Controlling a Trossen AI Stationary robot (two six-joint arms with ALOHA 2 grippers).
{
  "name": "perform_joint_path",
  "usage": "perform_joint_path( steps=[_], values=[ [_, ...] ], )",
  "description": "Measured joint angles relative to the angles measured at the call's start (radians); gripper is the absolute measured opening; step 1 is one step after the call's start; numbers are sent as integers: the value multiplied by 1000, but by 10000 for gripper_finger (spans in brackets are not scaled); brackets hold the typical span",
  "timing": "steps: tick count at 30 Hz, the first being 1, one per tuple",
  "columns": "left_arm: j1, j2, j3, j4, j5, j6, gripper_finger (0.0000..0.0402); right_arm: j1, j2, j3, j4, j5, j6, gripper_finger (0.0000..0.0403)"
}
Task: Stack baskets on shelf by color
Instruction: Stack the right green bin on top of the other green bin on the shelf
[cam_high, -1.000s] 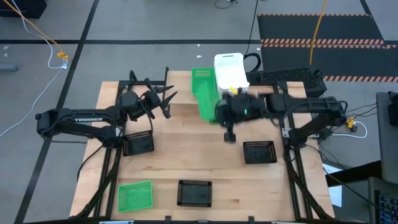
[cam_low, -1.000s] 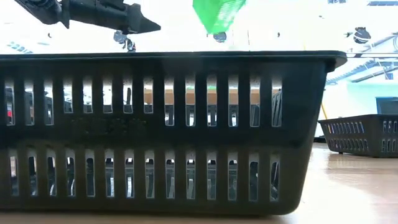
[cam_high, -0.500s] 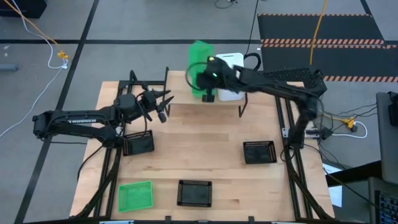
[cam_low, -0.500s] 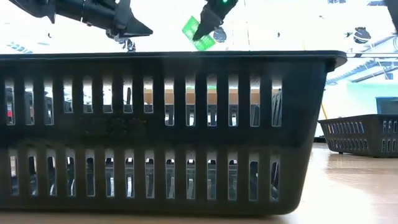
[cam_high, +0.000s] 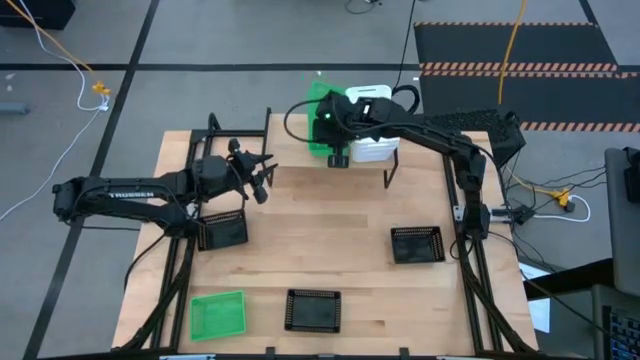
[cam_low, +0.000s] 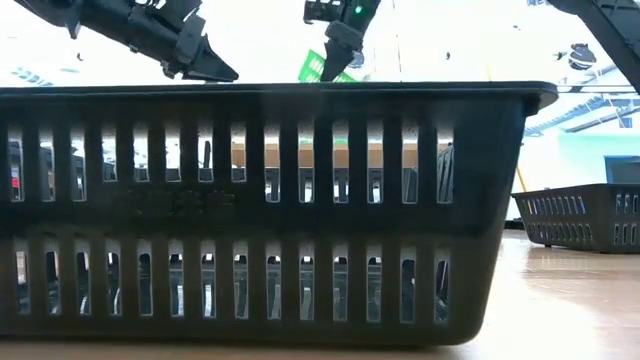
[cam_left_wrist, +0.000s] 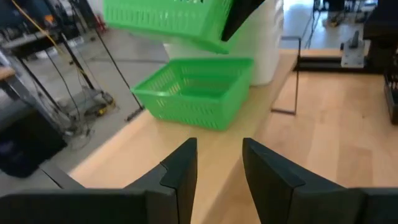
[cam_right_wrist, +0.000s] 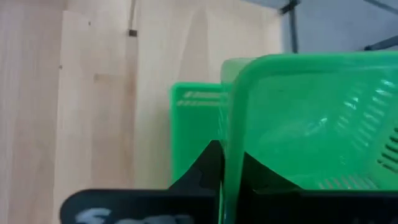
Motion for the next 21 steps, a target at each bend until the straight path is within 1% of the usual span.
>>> perform_joint_path(
  steps=[4, 9, 18, 21],
  values=[
    [-19, 0, 0, -29, -1, -22, 131, 1, 1, -28, 5, -1, 10, 8],
    [-35, 0, 0, -30, -2, -23, 131, 1, 0, -51, 5, 0, 4, 32],
    [-39, 0, 0, -37, -37, -19, 131, 8, 0, -52, 19, 4, 10, 107],
    [-39, 0, 0, -37, -37, -19, 131, 20, -1, -52, 15, 33, 20, 131]
  ],
)
